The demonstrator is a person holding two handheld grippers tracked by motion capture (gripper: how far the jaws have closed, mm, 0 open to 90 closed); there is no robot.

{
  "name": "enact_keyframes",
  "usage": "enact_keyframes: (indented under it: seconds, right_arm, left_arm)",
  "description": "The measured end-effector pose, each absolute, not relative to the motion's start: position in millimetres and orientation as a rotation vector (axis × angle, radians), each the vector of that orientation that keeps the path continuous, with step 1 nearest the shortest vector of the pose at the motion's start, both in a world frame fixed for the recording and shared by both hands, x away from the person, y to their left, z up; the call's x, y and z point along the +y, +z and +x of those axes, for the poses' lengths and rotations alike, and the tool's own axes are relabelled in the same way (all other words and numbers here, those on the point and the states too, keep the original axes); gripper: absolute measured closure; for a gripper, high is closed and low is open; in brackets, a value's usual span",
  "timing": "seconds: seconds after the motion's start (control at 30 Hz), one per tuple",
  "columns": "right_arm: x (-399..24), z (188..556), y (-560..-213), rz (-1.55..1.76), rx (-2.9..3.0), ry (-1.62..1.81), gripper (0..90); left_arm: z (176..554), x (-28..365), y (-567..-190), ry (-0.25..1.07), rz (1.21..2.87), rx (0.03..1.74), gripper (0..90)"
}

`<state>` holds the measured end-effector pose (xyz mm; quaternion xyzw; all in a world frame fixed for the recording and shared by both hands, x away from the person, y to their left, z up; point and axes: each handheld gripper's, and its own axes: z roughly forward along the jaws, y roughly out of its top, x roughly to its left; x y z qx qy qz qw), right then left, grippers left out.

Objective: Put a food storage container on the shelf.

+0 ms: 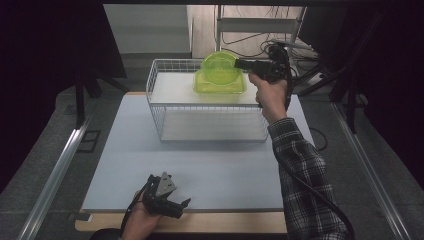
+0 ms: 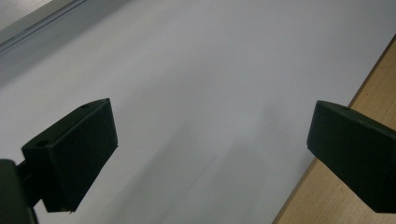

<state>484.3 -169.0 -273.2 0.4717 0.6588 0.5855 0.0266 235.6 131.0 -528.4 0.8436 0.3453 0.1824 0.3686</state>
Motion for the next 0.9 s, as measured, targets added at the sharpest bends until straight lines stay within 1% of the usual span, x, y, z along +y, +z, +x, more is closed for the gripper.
enact_keyframes:
  seconds: [0.1, 0.27, 0.4, 0.67, 0.73, 0.8, 0.9]
  right_arm:
    - [-165, 484, -272, 1.445, 2.031, 1.763, 71.9]
    - [-163, 487, -271, 1.434, 2.031, 1.748, 70.5]
    - [-160, 488, -270, 1.411, 2.035, 1.668, 68.6]
    - [-159, 492, -275, 1.426, 2.034, 1.670, 66.6]
    - [-159, 492, -276, 1.421, 2.037, 1.673, 63.0]
    - [-158, 491, -276, 1.408, 2.040, 1.674, 57.5]
    - [-158, 490, -275, 1.377, 2.066, 1.693, 45.1]
  left_arm:
    - [236, 131, -528, 0.466, 2.165, 0.885, 1.6]
    - [236, 131, -528, 0.463, 2.165, 0.884, 1.6]
    - [236, 131, -529, 0.462, 2.167, 0.881, 1.6]
    - [236, 131, -529, 0.457, 2.170, 0.880, 1.6]
    - [236, 131, -529, 0.460, 2.170, 0.879, 1.6]
    - [235, 131, -529, 0.459, 2.169, 0.880, 1.6]
    - [235, 131, -529, 0.458, 2.167, 0.881, 1.6]
